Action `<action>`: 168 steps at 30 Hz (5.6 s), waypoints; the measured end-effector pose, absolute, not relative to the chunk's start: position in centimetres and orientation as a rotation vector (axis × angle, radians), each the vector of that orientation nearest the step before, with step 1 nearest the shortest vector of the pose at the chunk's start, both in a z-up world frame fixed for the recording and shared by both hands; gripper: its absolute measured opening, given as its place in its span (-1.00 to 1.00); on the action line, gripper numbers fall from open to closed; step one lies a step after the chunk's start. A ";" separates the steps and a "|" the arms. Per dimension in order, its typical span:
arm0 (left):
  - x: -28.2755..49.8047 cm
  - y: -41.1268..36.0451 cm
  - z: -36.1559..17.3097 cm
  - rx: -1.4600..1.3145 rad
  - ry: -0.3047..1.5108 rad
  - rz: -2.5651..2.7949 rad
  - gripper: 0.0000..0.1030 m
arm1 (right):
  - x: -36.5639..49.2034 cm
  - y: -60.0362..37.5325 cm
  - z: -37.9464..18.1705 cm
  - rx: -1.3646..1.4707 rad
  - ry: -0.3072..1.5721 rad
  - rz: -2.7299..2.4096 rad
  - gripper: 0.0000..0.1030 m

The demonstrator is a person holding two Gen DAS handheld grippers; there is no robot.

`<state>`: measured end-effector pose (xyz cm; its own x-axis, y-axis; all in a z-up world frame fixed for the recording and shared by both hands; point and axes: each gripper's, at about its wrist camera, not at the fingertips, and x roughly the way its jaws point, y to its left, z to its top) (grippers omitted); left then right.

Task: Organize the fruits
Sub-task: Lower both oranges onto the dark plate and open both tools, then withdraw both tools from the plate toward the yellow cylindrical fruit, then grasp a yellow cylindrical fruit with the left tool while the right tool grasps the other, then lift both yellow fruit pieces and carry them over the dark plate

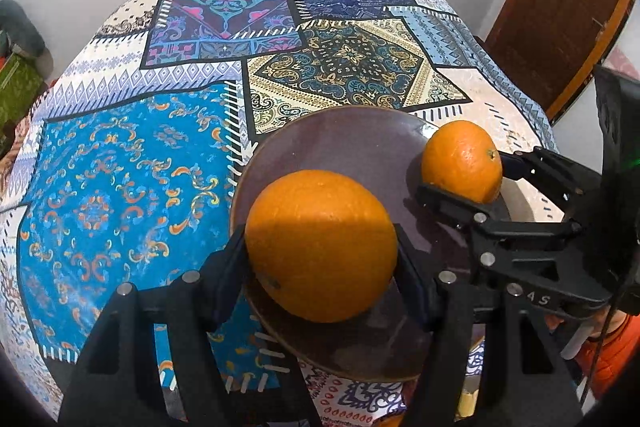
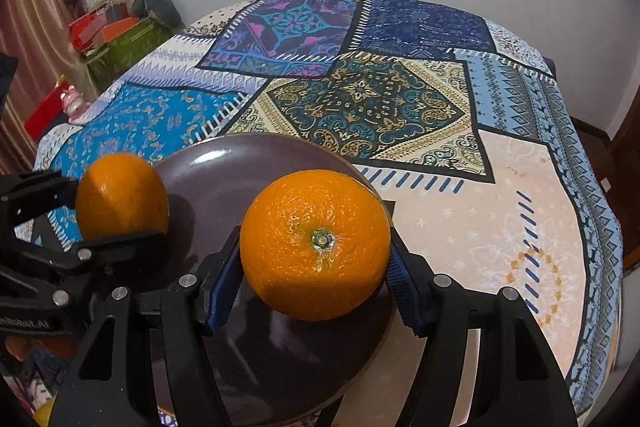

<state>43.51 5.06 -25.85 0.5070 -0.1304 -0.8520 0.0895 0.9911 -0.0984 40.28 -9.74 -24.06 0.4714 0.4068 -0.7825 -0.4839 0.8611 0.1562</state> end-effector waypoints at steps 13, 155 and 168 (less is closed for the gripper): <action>43.0 6.1 -25.0 -0.095 1.012 -0.132 0.52 | 39.7 -9.6 -23.5 -0.100 0.924 0.537 0.58; 23.2 8.9 -22.2 -0.148 0.973 -0.123 -0.27 | 22.5 -8.4 -23.0 -0.138 1.042 0.679 -0.33; 24.6 7.8 -17.8 -0.123 0.880 -0.132 -0.27 | 23.5 -9.8 -17.7 -0.066 0.896 0.676 -0.34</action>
